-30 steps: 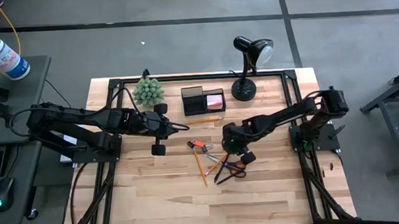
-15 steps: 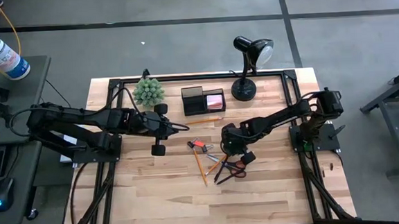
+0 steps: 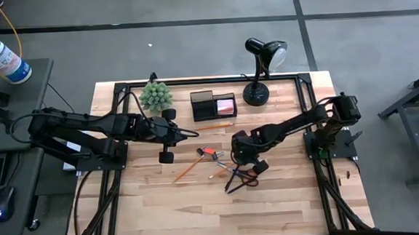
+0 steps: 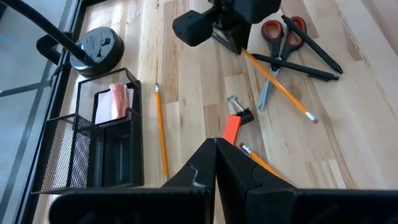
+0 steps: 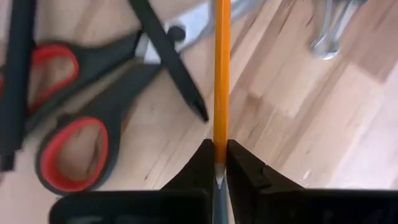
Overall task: Pick and place office supplies into organizer
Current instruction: Put the bottom right yellow pencil into the black desk organizer
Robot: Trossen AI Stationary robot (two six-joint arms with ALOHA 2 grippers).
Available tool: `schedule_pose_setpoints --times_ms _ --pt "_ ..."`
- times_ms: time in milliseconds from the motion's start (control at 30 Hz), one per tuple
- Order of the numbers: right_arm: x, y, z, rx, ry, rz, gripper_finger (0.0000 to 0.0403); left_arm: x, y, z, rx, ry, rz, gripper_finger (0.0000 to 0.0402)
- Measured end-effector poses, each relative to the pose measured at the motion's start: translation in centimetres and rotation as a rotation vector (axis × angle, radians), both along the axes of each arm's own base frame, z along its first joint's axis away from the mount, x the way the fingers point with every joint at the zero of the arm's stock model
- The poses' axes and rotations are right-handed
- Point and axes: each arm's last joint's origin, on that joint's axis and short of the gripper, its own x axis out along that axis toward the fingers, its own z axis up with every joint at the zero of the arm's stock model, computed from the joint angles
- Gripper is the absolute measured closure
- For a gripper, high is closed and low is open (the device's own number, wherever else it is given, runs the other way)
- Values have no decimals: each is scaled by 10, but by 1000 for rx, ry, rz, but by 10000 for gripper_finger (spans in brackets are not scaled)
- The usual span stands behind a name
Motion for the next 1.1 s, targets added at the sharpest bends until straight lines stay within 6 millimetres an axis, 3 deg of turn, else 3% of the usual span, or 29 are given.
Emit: schedule_pose_setpoints --times_ms 133,267,433,733,900,1100 --pt "10 1 18 -12 -5 5 391 0 0 0 0 0 0 401" --pt "17 -7 44 -207 14 -60 391 0 0 0 -4 0 -4 401" --pt "20 -40 86 -414 69 -266 391 0 -1 0 -25 -1 -25 401" --pt "26 -110 163 -499 27 -482 391 0 -1 0 -25 -1 -27 401" --pt "35 -142 182 -438 108 -588 391 0 -1 0 -25 -1 -27 401" --pt "59 -163 187 -412 205 -597 391 0 -1 0 -25 -1 -27 401"
